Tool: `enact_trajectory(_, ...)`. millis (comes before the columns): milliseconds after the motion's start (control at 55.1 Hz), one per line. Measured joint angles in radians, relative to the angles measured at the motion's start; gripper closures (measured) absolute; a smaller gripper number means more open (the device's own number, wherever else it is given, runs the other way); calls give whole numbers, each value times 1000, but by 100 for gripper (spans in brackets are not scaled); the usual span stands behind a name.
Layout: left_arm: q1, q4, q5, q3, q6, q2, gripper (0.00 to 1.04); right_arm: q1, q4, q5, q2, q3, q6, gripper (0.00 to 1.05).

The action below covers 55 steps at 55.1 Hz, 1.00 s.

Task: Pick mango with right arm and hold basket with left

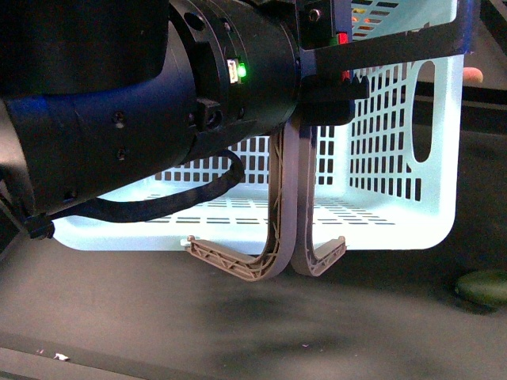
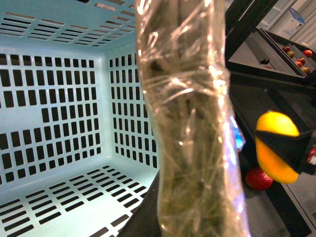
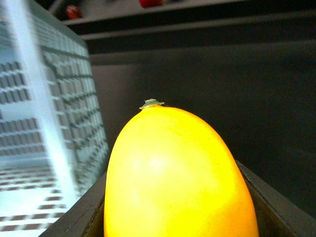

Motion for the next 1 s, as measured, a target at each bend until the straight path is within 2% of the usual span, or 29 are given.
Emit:
enact_trajectory(145,0,0,0,0,0,0,100,137,-17,50,-80,4,69,46)
enact_trajectory(291,0,0,-1,0,0,0,100,333,-37,146,-61,49,94,47)
enact_trajectory(436,0,0,0,0,0,0,100,436,-24,198,-12,105,103,47)
enact_trajectory(636,0,0,0,0,0,0,100,521,-17,249,66,166,109,47)
enact_trajectory(854,0,0,-1,0,0,0,100,562,28,299,121,195,123,46)
enact_trajectory(999,0,0,-1,0,0,0,100,565,79,322,127,195,145,26)
